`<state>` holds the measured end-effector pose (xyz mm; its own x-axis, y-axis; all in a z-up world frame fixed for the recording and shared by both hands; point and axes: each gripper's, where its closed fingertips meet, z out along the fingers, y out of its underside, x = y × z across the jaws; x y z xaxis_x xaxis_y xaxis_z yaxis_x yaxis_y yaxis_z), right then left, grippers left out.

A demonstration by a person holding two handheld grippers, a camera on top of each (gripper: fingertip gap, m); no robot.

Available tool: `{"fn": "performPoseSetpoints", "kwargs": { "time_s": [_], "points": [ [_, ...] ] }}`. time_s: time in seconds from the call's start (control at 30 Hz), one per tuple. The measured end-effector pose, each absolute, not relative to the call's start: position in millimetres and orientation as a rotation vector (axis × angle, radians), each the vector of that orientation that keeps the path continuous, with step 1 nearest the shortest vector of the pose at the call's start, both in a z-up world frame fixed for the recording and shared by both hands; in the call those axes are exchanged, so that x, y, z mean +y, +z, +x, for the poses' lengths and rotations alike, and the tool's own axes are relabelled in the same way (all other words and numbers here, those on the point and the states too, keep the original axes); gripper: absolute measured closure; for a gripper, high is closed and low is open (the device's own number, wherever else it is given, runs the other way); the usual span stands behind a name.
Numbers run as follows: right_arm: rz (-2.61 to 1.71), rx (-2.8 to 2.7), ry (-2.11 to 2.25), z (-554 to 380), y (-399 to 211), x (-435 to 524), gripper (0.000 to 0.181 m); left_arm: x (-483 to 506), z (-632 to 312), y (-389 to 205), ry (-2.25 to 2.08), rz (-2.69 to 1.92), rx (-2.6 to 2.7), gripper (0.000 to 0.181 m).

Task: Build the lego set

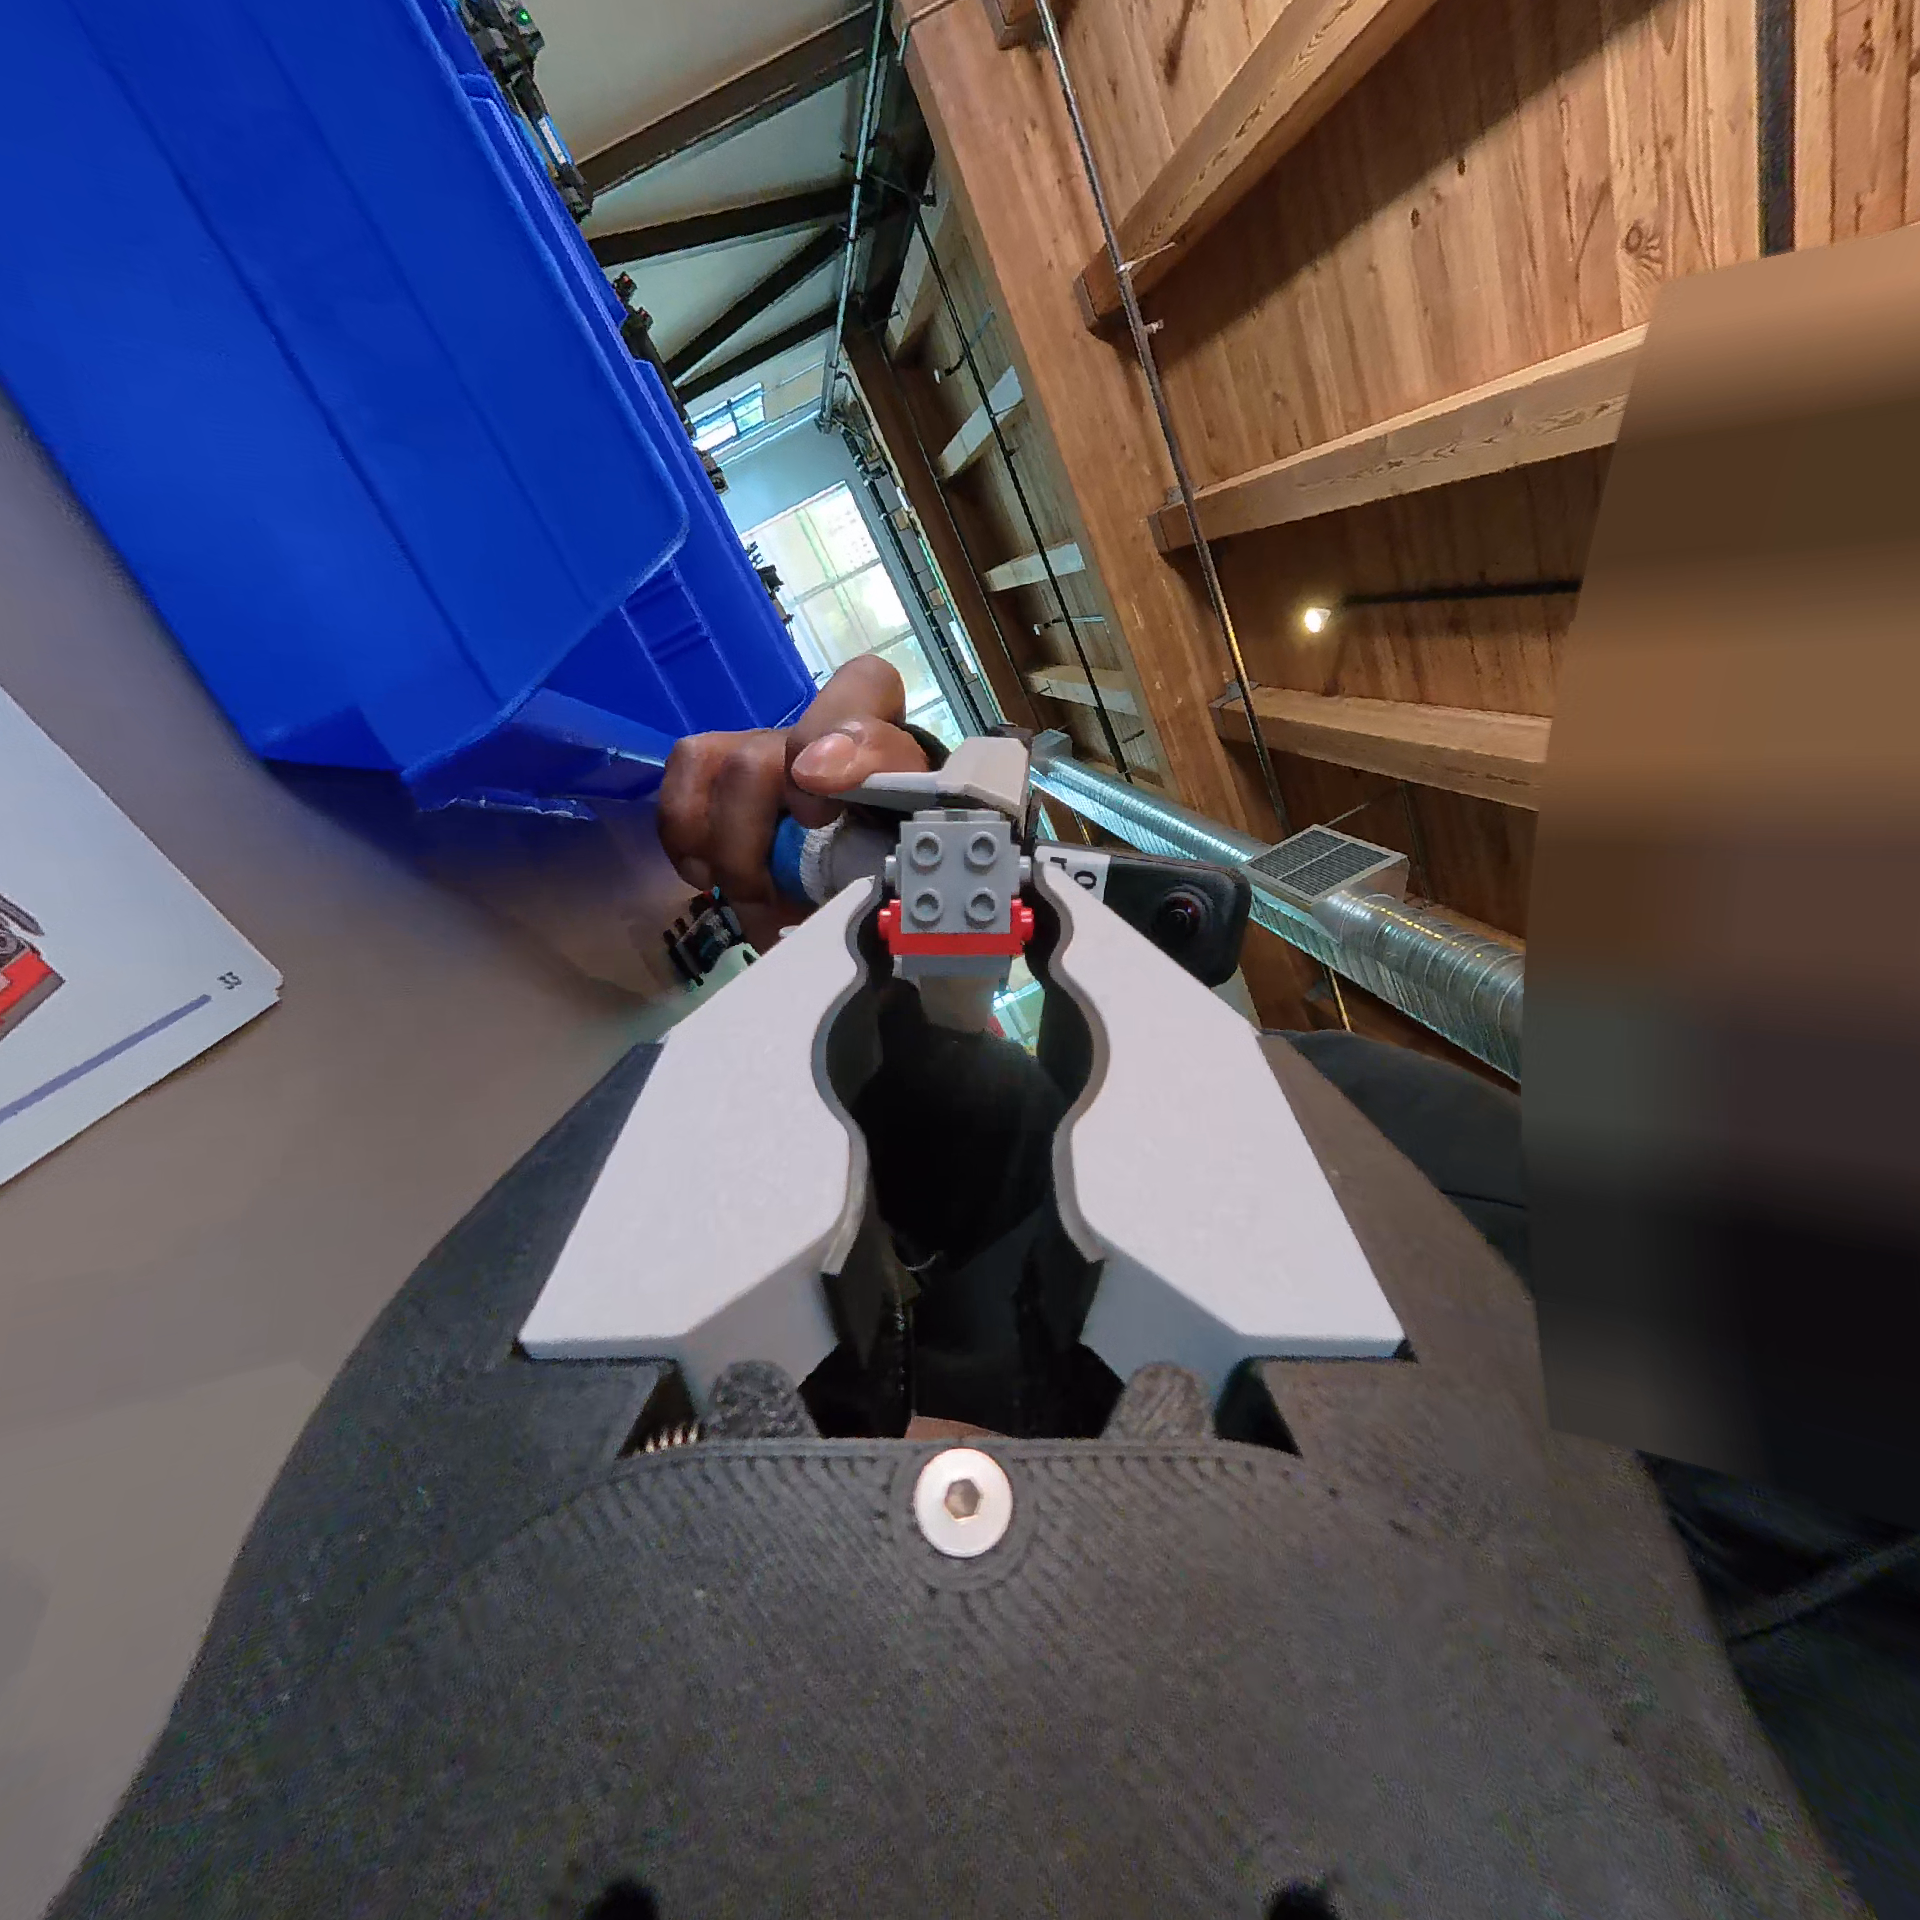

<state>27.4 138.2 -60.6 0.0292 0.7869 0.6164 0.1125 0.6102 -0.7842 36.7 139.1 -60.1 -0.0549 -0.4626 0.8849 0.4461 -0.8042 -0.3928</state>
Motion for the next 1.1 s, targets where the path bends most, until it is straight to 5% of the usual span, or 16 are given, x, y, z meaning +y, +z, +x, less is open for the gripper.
{"fn": "performPoseSetpoints", "kwargs": {
  "time_s": [0.4, 0.5, 0.63, 1.1],
  "points": [
    [-0.849, -1.489, 0.616, 26.4, -65.5, 145.6, 0.149, 142.8, 35.1, -62.3, -1.823, -1.618, 0.069, 0.157],
    [-0.928, -1.487, 0.734, 28.6, -65.4, 146.0, 0.127, 145.8, 26.8, -53.9, -1.657, -1.569, 0.168, 0.157],
    [-1.112, -1.416, 1.043, 31.0, -58.3, 145.5, 0.116, 145.4, 14.6, -38.3, -1.402, -1.483, 0.327, 0.156],
    [-1.630, -0.428, 2.241, 10.7, -22.6, 137.1, 0.119, 132.0, 9.1, -15.7, -0.159, -1.077, 0.769, 0.155]
  ]
}}
